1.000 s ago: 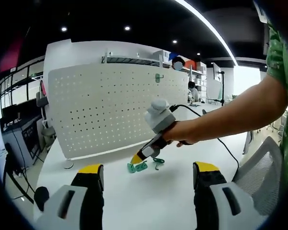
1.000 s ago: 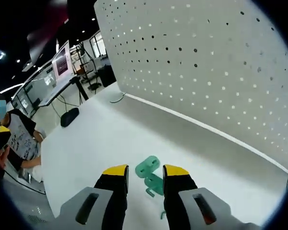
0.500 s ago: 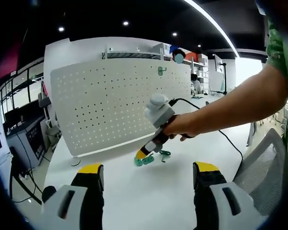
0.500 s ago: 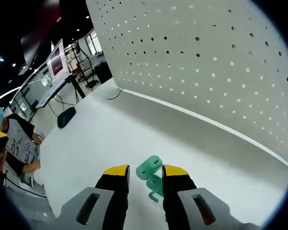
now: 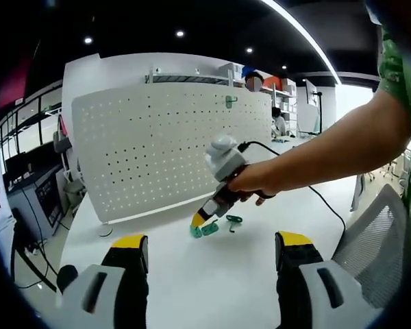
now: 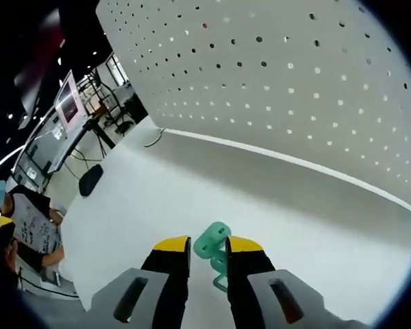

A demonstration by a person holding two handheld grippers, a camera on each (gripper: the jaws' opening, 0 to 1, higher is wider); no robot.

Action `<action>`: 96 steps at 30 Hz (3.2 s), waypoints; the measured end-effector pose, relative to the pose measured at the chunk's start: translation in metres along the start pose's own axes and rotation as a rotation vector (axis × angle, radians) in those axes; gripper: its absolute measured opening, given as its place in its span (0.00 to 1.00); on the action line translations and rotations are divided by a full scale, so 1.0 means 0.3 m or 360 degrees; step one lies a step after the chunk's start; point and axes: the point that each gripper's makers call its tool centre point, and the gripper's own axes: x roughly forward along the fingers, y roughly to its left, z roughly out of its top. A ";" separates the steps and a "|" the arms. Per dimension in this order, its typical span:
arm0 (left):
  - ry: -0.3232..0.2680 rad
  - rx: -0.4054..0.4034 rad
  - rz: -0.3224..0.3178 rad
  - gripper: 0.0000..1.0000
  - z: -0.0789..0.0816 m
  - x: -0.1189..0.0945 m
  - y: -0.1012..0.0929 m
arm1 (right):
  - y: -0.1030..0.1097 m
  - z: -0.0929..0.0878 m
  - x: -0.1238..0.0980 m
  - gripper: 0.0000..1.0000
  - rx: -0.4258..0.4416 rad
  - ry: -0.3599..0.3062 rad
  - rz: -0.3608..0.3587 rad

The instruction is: Insert the hook assembly into the mounting plate slot until the hook locks in place.

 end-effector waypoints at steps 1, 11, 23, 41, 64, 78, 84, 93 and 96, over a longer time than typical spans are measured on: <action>-0.0001 -0.0002 -0.0001 0.78 0.000 0.000 0.000 | -0.001 0.001 0.001 0.17 0.0004 -0.0002 -0.0004; -0.0001 -0.0004 -0.0001 0.78 -0.003 0.001 -0.001 | -0.005 -0.003 0.003 0.09 -0.0032 0.0002 -0.0012; 0.0002 -0.0015 0.0001 0.78 -0.009 0.002 0.002 | 0.001 0.010 0.011 0.06 -0.0057 -0.0021 0.0004; -0.0001 -0.0016 -0.0003 0.77 -0.009 0.001 0.003 | -0.001 0.023 0.034 0.07 0.0049 -0.0035 -0.0005; 0.0000 -0.0035 -0.0001 0.77 -0.017 0.004 0.008 | 0.001 0.018 0.036 0.02 0.0017 -0.0011 0.0005; 0.0000 -0.0030 -0.0008 0.77 -0.010 0.008 0.002 | 0.012 0.052 0.003 0.02 -0.0005 -0.0093 0.0019; -0.0003 -0.0018 -0.0012 0.77 0.001 0.010 -0.001 | 0.022 0.086 -0.042 0.01 -0.0030 -0.0184 0.0034; -0.0002 0.0007 -0.0036 0.77 0.018 0.021 -0.021 | 0.043 0.147 -0.130 0.01 -0.0037 -0.0337 0.0066; -0.0007 -0.0005 -0.0049 0.77 0.025 0.022 -0.028 | 0.040 0.153 -0.154 0.01 -0.0030 -0.0364 0.0068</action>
